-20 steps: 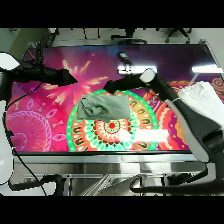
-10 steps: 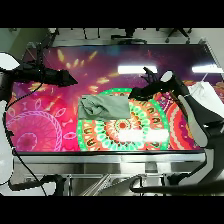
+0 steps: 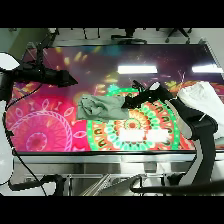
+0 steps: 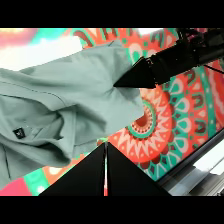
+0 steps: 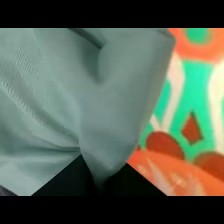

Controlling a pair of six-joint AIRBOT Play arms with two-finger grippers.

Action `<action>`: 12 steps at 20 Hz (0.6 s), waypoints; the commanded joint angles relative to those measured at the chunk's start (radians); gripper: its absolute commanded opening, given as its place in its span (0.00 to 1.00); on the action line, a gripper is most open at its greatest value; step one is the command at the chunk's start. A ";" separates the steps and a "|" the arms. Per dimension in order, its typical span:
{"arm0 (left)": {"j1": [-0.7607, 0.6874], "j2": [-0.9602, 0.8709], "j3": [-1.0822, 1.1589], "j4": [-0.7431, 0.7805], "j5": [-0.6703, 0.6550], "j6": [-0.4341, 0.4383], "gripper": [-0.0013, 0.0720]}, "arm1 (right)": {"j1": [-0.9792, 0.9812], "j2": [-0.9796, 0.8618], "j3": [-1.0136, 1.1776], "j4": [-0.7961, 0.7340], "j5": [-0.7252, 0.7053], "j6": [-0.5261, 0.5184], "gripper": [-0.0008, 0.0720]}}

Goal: Fold the shirts.

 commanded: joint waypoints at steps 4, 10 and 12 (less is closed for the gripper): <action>0.000 0.001 0.000 0.000 -0.002 -0.001 0.04 | -0.077 0.072 0.161 0.409 0.104 -0.167 0.05; 0.000 0.001 0.000 0.000 -0.029 -0.001 0.04 | -0.332 0.201 0.509 0.324 0.031 0.016 0.05; 0.000 0.001 0.000 0.000 -0.042 -0.001 0.04 | -0.456 0.236 0.519 0.221 0.016 0.080 0.05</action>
